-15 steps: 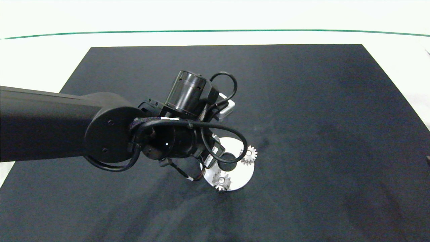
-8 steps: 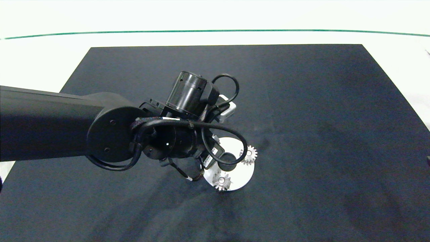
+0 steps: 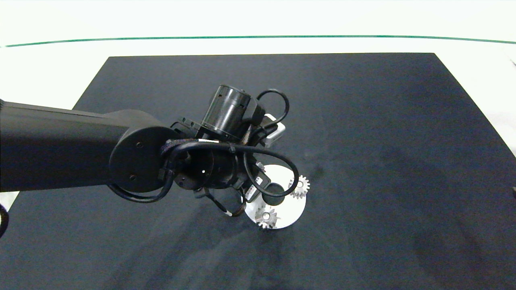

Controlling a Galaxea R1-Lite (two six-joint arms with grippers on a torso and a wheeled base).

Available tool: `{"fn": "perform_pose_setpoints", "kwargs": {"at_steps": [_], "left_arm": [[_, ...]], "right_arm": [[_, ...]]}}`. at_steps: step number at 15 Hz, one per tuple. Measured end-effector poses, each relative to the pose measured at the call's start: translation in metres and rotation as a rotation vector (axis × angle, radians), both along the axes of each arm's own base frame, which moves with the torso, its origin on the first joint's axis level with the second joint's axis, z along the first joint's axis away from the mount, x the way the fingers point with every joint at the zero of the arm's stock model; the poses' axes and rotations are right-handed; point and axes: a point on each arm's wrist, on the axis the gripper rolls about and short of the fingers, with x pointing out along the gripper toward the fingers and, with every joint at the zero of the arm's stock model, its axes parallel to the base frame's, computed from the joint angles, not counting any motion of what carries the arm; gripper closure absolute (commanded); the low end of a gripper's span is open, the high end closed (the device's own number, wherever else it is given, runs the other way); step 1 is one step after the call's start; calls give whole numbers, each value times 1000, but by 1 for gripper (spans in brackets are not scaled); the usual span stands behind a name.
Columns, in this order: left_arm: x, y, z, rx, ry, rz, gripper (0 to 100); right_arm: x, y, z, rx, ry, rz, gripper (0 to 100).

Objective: Install three planetary gears onto the carrier pins

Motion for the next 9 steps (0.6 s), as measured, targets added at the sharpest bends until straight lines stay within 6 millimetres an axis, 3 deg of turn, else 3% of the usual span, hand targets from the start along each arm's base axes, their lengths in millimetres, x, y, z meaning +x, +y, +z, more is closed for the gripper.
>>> {"fn": "perform_pose_setpoints", "kwargs": {"at_steps": [9], "left_arm": [[1, -1, -3, 33, 2, -17, 75]], "right_arm": [[0, 0, 0, 1, -2, 1, 0]]}}
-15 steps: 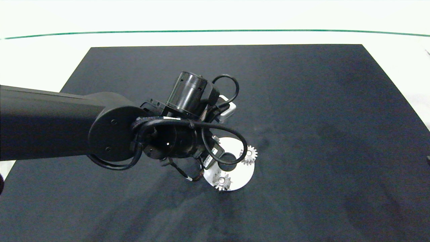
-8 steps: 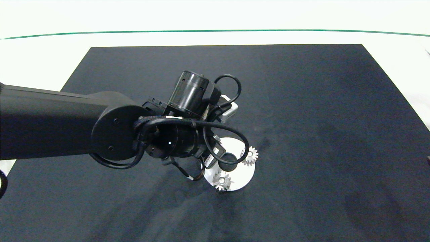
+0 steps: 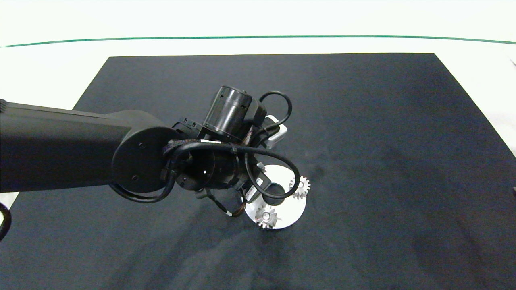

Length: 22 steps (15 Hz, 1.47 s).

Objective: Install three planetary gears onto the carrier pins

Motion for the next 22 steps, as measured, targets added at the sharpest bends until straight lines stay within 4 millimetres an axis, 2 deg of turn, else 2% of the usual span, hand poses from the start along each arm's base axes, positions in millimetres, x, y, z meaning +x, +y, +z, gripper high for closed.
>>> {"fn": "perform_pose_setpoints", "kwargs": {"at_steps": [1, 2, 13, 19, 22], "left_arm": [[0, 1, -1, 7, 5, 0, 75], [0, 1, -1, 9, 8, 1, 0], [-1, 3, 2, 7, 4, 4, 0], [-8, 15, 36, -38, -31, 24, 0], [-3, 21, 43, -56, -61, 41, 0]], "right_arm": [[0, 0, 0, 0, 0, 0, 0], [0, 0, 0, 0, 0, 0, 0], [-1, 0, 0, 0, -1, 0, 0], [-1, 0, 0, -1, -2, 1, 0], [-1, 0, 0, 0, -3, 3, 0]]}}
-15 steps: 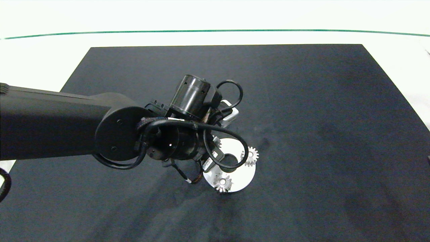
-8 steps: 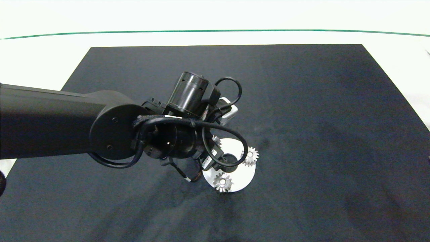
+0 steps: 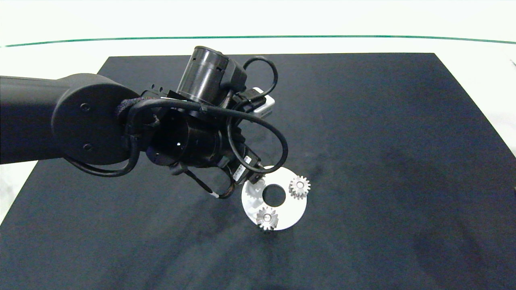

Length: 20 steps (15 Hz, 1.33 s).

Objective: Install three planetary gears onto the carrier pins

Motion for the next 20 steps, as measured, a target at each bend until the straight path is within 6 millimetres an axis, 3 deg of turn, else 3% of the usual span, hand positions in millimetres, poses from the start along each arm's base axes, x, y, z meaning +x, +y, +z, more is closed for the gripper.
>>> {"fn": "perform_pose_setpoints", "kwargs": {"at_steps": [20], "left_arm": [[15, -5, -12, -6, -14, 13, 0]], "right_arm": [[1, 0, -1, -5, 6, -2, 0]]}}
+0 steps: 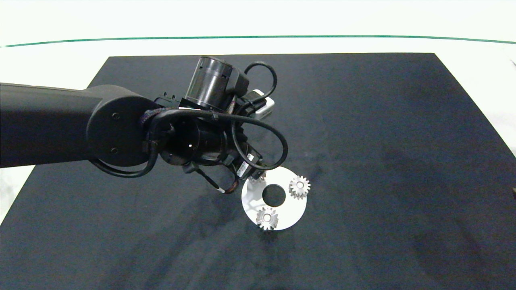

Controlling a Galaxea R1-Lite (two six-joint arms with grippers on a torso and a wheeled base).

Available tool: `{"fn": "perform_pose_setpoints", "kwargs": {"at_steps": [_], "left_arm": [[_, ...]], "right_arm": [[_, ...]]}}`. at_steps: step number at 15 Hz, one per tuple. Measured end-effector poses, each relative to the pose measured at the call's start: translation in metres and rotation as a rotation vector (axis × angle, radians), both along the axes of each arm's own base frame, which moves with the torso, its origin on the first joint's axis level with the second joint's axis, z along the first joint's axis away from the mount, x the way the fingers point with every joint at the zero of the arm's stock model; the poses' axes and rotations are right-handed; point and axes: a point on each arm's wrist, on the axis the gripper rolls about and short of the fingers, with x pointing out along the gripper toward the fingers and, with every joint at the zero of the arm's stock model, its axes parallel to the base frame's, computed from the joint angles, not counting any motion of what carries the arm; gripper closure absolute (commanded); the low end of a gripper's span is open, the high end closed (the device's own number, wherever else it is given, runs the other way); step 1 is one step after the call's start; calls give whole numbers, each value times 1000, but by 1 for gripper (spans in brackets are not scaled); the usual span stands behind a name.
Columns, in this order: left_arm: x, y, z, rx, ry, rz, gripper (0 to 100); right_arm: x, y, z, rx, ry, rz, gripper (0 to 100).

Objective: Install three planetary gears onto the carrier pins

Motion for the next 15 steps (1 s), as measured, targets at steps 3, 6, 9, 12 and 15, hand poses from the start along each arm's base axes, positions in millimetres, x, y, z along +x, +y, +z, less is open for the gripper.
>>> {"fn": "perform_pose_setpoints", "kwargs": {"at_steps": [3, 6, 9, 12, 15], "left_arm": [[2, 2, 0, 17, -7, -3, 0], [1, 7, 7, 7, -24, 5, 0], [-8, 25, 28, -2, -35, 30, 0], [-27, 54, 50, -49, -48, 86, 0], [-54, 92, 61, -84, -62, 160, 0]], "right_arm": [[0, 0, 0, -4, -1, 3, 0], [0, 0, 0, -8, 0, 5, 0], [-1, 0, -1, -10, 0, 6, 0], [-3, -1, 1, -4, -16, -7, 0], [-8, -6, -5, 55, -13, -71, 0]]}}
